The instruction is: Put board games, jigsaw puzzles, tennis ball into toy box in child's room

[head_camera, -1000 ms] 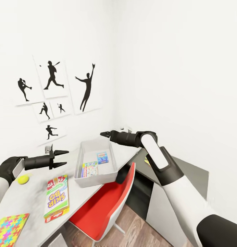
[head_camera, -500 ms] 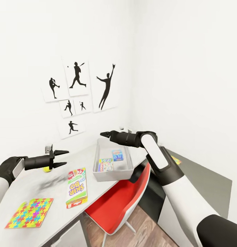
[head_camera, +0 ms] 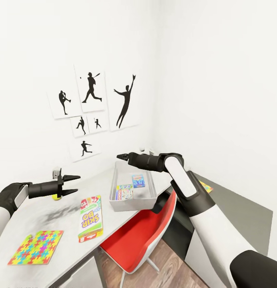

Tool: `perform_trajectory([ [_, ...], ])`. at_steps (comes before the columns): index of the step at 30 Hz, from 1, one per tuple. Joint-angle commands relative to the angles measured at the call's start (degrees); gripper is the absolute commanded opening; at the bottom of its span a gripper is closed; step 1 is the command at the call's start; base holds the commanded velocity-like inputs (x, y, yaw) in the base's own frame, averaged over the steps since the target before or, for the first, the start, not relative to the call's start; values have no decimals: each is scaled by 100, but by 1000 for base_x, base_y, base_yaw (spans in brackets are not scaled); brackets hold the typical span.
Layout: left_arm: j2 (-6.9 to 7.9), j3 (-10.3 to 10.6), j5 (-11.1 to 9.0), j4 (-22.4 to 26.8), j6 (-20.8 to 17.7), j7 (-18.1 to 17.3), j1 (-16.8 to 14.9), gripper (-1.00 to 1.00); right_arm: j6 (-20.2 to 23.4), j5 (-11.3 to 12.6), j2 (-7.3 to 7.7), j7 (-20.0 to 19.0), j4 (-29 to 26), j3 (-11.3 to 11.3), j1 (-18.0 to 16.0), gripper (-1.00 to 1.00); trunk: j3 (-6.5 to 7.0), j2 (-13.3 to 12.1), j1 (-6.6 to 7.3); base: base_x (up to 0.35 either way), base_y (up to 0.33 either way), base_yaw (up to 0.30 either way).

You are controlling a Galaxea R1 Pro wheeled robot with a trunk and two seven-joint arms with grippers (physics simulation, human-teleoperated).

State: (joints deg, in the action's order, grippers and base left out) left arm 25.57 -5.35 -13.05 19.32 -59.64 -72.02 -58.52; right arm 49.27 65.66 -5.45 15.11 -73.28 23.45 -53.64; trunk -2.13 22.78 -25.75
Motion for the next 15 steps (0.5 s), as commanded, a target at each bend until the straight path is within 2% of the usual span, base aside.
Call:
perform_trajectory([
  [1,0,-10,4,-2,-36,-13,-6,100,10,61,-3,60,-4,2,-6,100,-14,14,-3,-55,0,51],
  [6,4,-10,4,0,-36,-13,-8,100,12,61,-7,62,-1,2,-6,100,-14,14,-3,-45,0,175],
  [15,48,-10,5,-4,-36,-13,-2,100,7,61,-23,62,6,10,-6,100,-14,14,-3,-35,2,274],
])
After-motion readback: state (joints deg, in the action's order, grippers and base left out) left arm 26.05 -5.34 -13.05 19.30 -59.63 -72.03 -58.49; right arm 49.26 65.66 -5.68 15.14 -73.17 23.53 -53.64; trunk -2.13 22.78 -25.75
